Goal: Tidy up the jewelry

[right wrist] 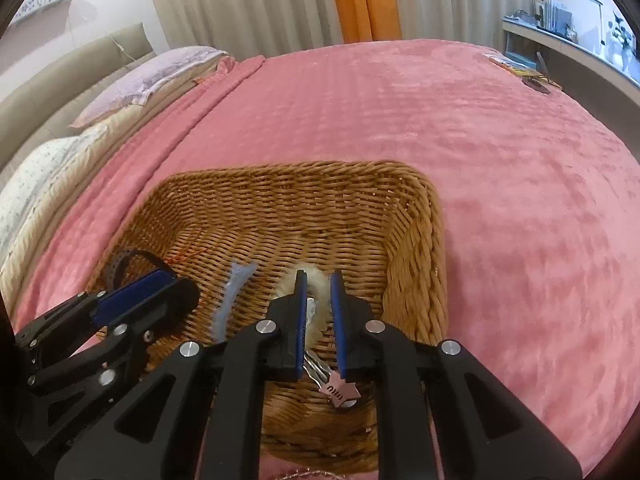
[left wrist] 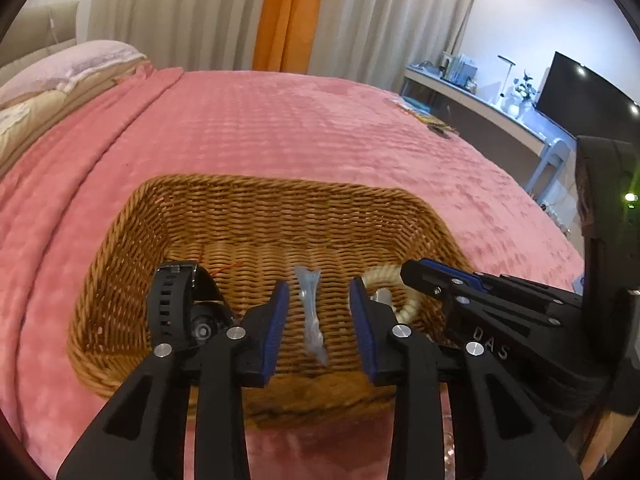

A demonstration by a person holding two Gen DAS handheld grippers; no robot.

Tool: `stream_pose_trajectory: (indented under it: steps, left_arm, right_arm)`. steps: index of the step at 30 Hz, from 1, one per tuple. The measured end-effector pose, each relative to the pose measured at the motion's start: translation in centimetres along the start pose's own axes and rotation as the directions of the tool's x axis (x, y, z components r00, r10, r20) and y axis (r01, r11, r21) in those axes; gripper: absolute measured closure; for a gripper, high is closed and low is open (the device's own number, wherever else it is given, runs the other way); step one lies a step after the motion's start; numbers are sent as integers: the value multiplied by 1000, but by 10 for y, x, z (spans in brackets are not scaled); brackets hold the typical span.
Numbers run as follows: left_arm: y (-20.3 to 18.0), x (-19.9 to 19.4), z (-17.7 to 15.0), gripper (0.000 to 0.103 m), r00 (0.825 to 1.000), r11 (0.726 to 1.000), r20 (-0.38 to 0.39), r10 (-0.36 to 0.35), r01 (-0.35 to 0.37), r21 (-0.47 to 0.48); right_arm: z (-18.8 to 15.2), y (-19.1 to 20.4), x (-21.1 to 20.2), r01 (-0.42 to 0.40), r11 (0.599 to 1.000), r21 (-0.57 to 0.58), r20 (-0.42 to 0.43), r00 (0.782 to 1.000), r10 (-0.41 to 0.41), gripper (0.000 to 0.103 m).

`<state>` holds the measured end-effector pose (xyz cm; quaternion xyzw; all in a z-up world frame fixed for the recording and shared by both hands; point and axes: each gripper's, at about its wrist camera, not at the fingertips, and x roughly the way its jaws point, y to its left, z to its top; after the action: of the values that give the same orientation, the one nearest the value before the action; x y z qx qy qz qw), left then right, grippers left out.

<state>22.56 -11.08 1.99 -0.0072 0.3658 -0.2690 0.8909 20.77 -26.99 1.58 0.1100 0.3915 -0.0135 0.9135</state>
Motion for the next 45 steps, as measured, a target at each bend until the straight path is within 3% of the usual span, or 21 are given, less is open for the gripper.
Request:
stream_pose_trajectory:
  steps: [4, 10, 16, 20, 29, 31, 33, 35, 41, 43, 45]
  left_arm:
    - [-5, -31, -2, 65, 999, 1000, 44, -14, 14, 16]
    - [-8, -108, -11, 63, 990, 999, 138, -30, 27, 21]
    - [-4, -180, -37, 59, 978, 1000, 205, -28, 29, -2]
    - [2, -200, -61, 55, 978, 999, 208, -29, 36, -30]
    - [28, -211, -114, 44, 982, 994, 187, -8, 28, -107]
    - [31, -211, -123, 40, 982, 993, 189, 15, 7, -114]
    - [34, -208, -132, 38, 983, 993, 179, 35, -14, -114]
    - [36, -202, -140, 38, 987, 993, 157, 42, -24, -115]
    - [52, -188, -156, 38, 994, 989, 105, 36, -20, -148]
    - [55, -182, -160, 38, 996, 988, 79, 30, -17, -154]
    - [56, -171, -163, 38, 999, 989, 36, 28, -23, -147]
  right_arm:
    - [-3, -2, -23, -29, 999, 14, 24, 999, 29, 93]
    - [-14, 7, -80, -69, 998, -2, 87, 994, 69, 93]
    - [-39, 24, -136, -119, 992, -46, 134, 983, 124, 92]
    - [-61, 39, -153, -149, 986, -77, 125, 980, 158, 92]
    - [-120, 61, -170, -187, 975, -117, 114, 973, 201, 92]
    - [-130, 62, -170, -173, 976, -129, 108, 976, 187, 80]
    - [-140, 62, -171, -160, 979, -129, 124, 977, 176, 36]
    - [-147, 61, -173, -152, 978, -140, 145, 974, 173, 35]
    - [-157, 66, -152, -127, 977, -174, 73, 987, 142, 35]
    - [-162, 73, -139, -120, 974, -193, 29, 991, 128, 36]
    - [-167, 84, -122, -142, 966, -218, -34, 990, 138, 43]
